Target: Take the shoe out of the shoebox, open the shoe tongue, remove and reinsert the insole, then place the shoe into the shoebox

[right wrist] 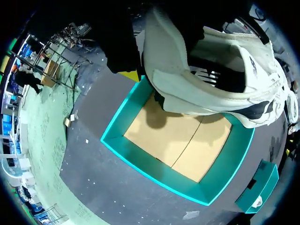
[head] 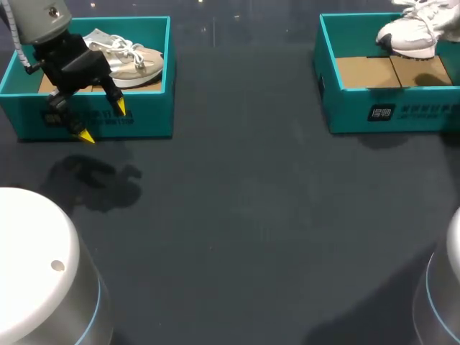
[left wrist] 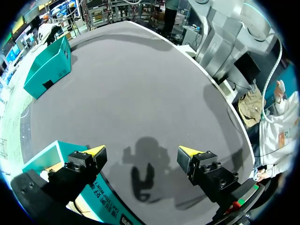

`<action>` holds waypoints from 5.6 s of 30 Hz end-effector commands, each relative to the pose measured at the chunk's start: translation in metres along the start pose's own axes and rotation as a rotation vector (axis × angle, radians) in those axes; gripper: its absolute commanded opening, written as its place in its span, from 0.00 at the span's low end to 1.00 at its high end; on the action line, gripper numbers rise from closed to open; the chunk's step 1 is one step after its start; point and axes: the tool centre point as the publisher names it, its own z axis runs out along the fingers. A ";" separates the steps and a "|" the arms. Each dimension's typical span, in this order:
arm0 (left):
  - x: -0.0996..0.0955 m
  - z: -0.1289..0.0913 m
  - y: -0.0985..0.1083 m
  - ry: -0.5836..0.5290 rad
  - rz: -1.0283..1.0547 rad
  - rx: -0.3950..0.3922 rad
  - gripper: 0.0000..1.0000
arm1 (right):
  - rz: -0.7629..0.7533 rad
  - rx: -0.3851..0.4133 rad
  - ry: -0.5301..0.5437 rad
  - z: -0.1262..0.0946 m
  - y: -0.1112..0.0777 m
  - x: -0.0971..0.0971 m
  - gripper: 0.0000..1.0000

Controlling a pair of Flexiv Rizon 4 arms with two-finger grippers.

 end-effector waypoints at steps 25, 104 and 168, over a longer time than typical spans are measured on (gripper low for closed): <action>0.001 0.000 0.000 -0.001 0.001 -0.002 1.00 | 0.442 -0.087 -0.236 0.031 -0.023 0.016 0.00; 0.001 0.000 0.000 -0.001 0.001 -0.002 1.00 | 0.511 -0.037 -0.145 0.193 -0.038 0.064 0.00; 0.001 0.000 0.000 -0.001 0.001 -0.002 1.00 | 0.508 -0.135 -0.092 -0.035 -0.056 0.126 1.00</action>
